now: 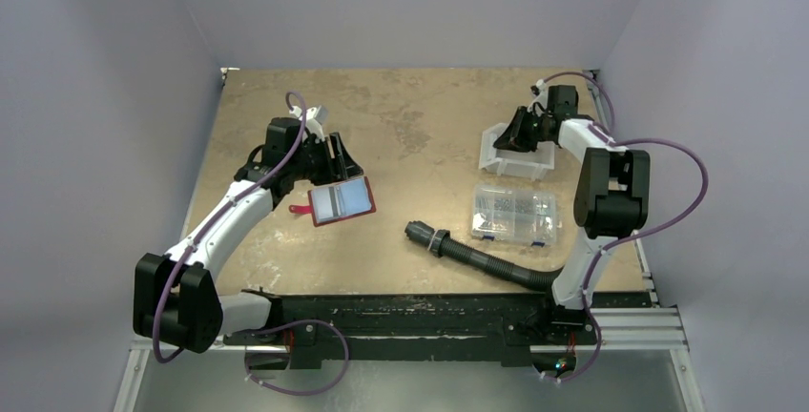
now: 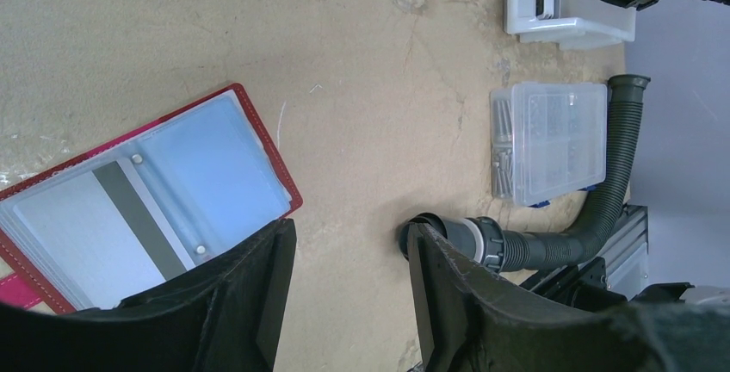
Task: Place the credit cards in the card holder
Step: Pick up the credit card from the storage box.
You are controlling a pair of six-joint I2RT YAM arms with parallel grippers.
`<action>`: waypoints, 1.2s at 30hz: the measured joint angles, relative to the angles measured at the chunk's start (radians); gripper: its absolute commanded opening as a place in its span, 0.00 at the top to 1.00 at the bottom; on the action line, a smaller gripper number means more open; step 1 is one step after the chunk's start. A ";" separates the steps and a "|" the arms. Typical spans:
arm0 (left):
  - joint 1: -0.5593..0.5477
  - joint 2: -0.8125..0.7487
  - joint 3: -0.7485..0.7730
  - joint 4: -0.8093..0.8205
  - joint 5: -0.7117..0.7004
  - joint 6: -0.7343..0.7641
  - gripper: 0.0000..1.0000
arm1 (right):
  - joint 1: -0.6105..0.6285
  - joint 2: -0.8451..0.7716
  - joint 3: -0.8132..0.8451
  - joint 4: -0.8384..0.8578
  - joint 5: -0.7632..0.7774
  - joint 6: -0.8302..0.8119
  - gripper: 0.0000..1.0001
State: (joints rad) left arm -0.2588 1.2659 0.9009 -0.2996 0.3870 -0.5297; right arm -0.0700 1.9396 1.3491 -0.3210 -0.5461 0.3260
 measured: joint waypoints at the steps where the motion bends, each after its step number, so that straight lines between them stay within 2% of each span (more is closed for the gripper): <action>1: 0.000 0.000 0.000 0.000 0.000 0.000 0.45 | -0.002 0.000 0.000 0.000 0.000 0.000 0.85; 11: 0.000 0.000 0.000 0.000 0.003 0.000 0.45 | -0.014 -0.004 -0.001 -0.003 0.010 0.004 1.00; 25: -0.006 0.000 0.000 0.005 0.011 -0.001 0.45 | -0.016 -0.106 0.003 -0.084 0.145 -0.013 1.00; 36: -0.011 0.005 0.000 0.008 0.030 -0.001 0.44 | -0.015 -0.133 0.016 -0.065 -0.003 0.026 1.00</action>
State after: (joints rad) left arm -0.2699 1.2713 0.9009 -0.2920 0.4171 -0.5308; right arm -0.0853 1.8069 1.3651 -0.3862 -0.5491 0.3515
